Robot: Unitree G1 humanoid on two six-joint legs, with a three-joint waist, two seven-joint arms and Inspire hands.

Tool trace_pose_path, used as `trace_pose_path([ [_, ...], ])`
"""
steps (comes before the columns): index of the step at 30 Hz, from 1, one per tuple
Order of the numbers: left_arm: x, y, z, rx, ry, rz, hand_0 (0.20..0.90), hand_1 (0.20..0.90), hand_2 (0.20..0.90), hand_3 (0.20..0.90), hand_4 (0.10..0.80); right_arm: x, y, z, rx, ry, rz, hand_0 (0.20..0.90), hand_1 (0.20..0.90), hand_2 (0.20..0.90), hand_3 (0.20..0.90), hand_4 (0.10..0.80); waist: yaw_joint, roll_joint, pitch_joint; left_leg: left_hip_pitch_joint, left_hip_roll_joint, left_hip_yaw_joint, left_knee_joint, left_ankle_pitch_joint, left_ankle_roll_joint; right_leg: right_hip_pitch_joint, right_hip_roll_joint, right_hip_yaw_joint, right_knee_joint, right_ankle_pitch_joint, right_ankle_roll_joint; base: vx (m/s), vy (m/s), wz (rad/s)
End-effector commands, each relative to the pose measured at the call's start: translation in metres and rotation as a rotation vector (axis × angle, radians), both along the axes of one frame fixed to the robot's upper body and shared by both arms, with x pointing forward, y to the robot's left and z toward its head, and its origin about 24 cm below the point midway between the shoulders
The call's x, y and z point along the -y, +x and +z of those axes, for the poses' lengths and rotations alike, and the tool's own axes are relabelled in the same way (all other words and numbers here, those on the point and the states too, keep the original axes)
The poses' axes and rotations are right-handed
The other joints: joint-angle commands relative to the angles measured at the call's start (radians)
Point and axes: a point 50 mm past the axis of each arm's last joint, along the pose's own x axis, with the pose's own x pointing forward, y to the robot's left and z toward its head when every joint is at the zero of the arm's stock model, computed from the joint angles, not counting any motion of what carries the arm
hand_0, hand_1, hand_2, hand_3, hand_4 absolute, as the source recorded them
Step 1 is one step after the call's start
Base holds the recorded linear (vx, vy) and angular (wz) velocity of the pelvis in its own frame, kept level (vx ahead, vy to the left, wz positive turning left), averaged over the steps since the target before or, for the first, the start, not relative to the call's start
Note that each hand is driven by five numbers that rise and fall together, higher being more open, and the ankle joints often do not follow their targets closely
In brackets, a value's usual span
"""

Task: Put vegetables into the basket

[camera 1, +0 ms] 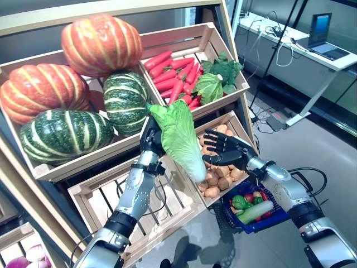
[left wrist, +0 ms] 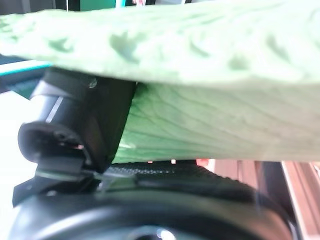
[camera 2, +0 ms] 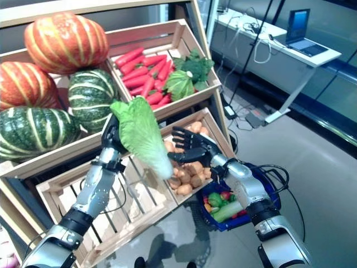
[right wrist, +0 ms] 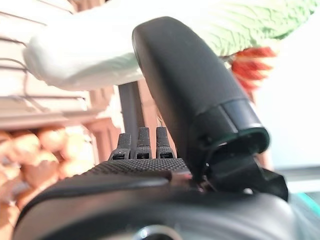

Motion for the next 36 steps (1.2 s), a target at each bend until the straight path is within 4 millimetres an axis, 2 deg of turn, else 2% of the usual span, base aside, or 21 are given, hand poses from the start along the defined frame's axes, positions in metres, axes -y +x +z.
trace_pose_path([
  [1, 0.022, 0.007, 0.043, 0.208, -0.046, -0.063, 0.300, 0.300, 0.300, 0.300, 0.400, -0.015, 0.010, 0.028, 0.085, 0.038, 0.119, 0.900, 0.900, 0.900, 0.900, 0.800, -0.005, -0.005, -0.111, 0.059, -0.034, 0.037, 0.003, -0.173, 0.017, 0.010, 0.071, -0.015, 0.002, -0.062, -0.052, 0.024, 0.012, 0.10],
  [6, 0.034, 0.005, 0.041, 0.204, -0.021, -0.133, 0.300, 0.300, 0.300, 0.300, 0.400, -0.034, 0.004, 0.021, -0.030, 0.159, 0.250, 0.900, 0.900, 0.900, 0.900, 0.800, 0.004, -0.004, -0.104, 0.073, -0.036, 0.040, 0.003, -0.178, 0.019, 0.024, 0.070, -0.026, 0.002, -0.062, -0.052, 0.016, 0.018, 0.11],
  [11, 0.042, 0.001, 0.030, 0.188, 0.021, -0.225, 0.300, 0.300, 0.300, 0.300, 0.400, -0.049, -0.008, 0.009, -0.166, 0.283, 0.397, 0.900, 0.900, 0.900, 0.900, 0.800, 0.012, -0.003, -0.106, 0.089, -0.037, 0.045, 0.003, -0.184, 0.020, 0.038, 0.069, -0.032, 0.002, -0.063, -0.050, 0.000, 0.000, 0.00],
  [16, 0.047, 0.001, 0.025, 0.179, 0.057, -0.292, 0.300, 0.300, 0.300, 0.300, 0.400, -0.059, -0.019, 0.007, -0.272, 0.407, 0.578, 0.900, 0.900, 0.900, 0.900, 0.800, 0.017, -0.004, -0.111, 0.099, -0.038, 0.047, 0.003, -0.189, 0.022, 0.047, 0.070, -0.031, 0.002, -0.064, -0.049, 0.000, 0.000, 0.00],
  [20, 0.044, 0.002, 0.018, 0.158, 0.071, -0.332, 0.300, 0.300, 0.300, 0.300, 0.400, -0.058, -0.030, 0.007, -0.346, 0.509, 0.753, 0.900, 0.900, 0.900, 0.900, 0.800, 0.022, -0.006, -0.119, 0.104, -0.038, 0.046, 0.003, -0.191, 0.022, 0.053, 0.069, -0.032, 0.002, -0.065, -0.047, -0.005, 0.000, 0.02],
  [23, 0.039, 0.003, 0.013, 0.138, 0.086, -0.335, 0.300, 0.300, 0.300, 0.300, 0.400, -0.053, -0.031, 0.005, -0.361, 0.548, 0.770, 0.900, 0.900, 0.900, 0.900, 0.800, 0.024, -0.008, -0.125, 0.110, -0.038, 0.043, 0.003, -0.193, 0.022, 0.058, 0.069, -0.031, 0.002, -0.066, -0.047, 0.000, 0.000, 0.00],
  [29, 0.031, 0.005, 0.007, 0.119, 0.095, -0.333, 0.300, 0.300, 0.300, 0.300, 0.400, -0.054, -0.033, 0.013, -0.343, 0.685, 0.849, 0.900, 0.900, 0.900, 0.900, 0.800, 0.022, -0.005, -0.132, 0.111, -0.040, 0.040, 0.003, -0.193, 0.023, 0.057, 0.071, -0.019, 0.002, -0.066, -0.046, 0.000, 0.000, 0.00],
  [36, 0.026, 0.008, 0.004, 0.108, 0.086, -0.317, 0.300, 0.300, 0.300, 0.300, 0.400, -0.052, -0.029, 0.014, -0.333, 0.686, 0.812, 0.900, 0.900, 0.900, 0.900, 0.800, 0.018, -0.002, -0.136, 0.111, -0.042, 0.038, 0.003, -0.194, 0.024, 0.056, 0.067, -0.013, 0.002, -0.068, -0.047, 0.000, 0.000, 0.00],
])
